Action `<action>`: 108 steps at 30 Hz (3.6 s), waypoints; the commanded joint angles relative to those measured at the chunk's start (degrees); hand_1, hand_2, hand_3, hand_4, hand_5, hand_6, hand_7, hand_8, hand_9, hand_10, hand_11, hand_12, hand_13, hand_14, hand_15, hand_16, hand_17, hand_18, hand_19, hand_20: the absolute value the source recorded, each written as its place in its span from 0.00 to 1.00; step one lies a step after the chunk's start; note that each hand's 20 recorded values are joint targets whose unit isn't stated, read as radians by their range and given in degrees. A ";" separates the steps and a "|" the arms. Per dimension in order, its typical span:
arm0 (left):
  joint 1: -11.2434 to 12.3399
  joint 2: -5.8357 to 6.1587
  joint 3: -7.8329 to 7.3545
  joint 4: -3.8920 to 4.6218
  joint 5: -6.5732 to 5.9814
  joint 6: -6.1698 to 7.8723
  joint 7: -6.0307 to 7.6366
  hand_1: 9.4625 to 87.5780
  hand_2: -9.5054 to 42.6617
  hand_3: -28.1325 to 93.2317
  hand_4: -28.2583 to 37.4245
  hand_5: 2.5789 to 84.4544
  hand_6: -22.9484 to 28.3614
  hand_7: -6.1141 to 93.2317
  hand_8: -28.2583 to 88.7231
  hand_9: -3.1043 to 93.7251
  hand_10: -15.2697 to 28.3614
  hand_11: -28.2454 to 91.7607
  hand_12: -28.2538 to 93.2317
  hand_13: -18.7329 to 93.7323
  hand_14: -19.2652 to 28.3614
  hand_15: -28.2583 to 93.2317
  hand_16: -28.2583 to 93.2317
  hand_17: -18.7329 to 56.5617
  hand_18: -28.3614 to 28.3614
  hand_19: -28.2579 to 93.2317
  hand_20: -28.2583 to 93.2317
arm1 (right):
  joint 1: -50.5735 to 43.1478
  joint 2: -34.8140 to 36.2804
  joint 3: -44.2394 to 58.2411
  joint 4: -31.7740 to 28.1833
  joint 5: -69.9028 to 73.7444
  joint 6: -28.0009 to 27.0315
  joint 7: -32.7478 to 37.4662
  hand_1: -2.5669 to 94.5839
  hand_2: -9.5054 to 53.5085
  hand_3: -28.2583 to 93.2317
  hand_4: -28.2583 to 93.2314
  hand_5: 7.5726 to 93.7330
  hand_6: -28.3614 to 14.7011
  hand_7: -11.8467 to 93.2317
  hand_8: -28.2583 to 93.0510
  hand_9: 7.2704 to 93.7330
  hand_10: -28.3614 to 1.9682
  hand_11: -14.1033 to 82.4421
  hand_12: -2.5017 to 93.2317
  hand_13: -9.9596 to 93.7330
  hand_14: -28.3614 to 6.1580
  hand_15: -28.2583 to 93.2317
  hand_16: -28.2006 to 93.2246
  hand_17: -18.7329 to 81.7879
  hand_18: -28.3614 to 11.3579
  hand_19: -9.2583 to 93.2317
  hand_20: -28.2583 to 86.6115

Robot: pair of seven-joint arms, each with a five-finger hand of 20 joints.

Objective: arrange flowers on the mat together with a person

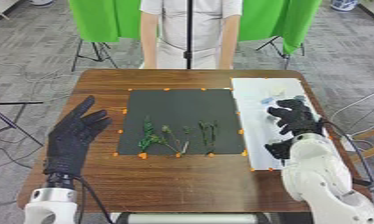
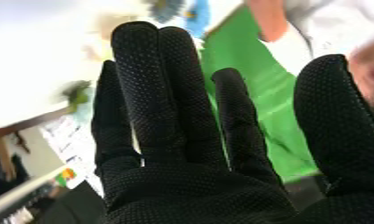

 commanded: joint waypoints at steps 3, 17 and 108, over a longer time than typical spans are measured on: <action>-0.32 0.84 0.22 0.13 -0.81 0.64 0.87 0.18 0.32 0.86 0.08 0.44 0.62 0.14 0.18 0.45 0.83 0.45 0.33 0.43 0.97 0.68 0.18 0.19 0.93 0.70 0.35 | 6.11 0.37 -4.35 4.84 -4.91 -7.67 4.41 0.32 0.17 0.83 0.04 0.40 0.64 0.24 0.13 0.69 0.36 0.46 0.19 0.72 0.40 0.73 0.32 0.35 0.12 0.67 0.39; 0.22 0.35 -0.32 -0.08 -1.02 -0.11 -0.25 0.18 0.32 0.86 0.08 0.44 0.63 0.14 0.18 0.45 0.83 0.45 0.34 0.43 0.97 0.68 0.18 0.19 0.93 0.70 0.35 | 15.55 0.74 -15.47 12.75 -11.85 -19.16 9.40 0.37 0.15 0.83 0.05 0.41 0.63 0.23 0.13 0.68 0.33 0.42 0.18 0.72 0.38 0.72 0.32 0.35 0.10 0.71 0.36; -15.83 3.43 6.18 1.41 1.74 -6.39 -3.81 0.18 0.31 0.87 0.08 0.45 0.62 0.14 0.18 0.46 0.83 0.47 0.34 0.44 0.99 0.71 0.17 0.23 0.94 0.75 0.44 | 40.37 -20.41 -50.30 28.08 1.81 -9.15 -18.14 0.62 0.00 0.71 0.00 0.72 0.79 0.34 0.15 0.92 0.77 0.29 0.40 0.80 0.73 0.69 0.43 0.41 0.38 0.76 0.42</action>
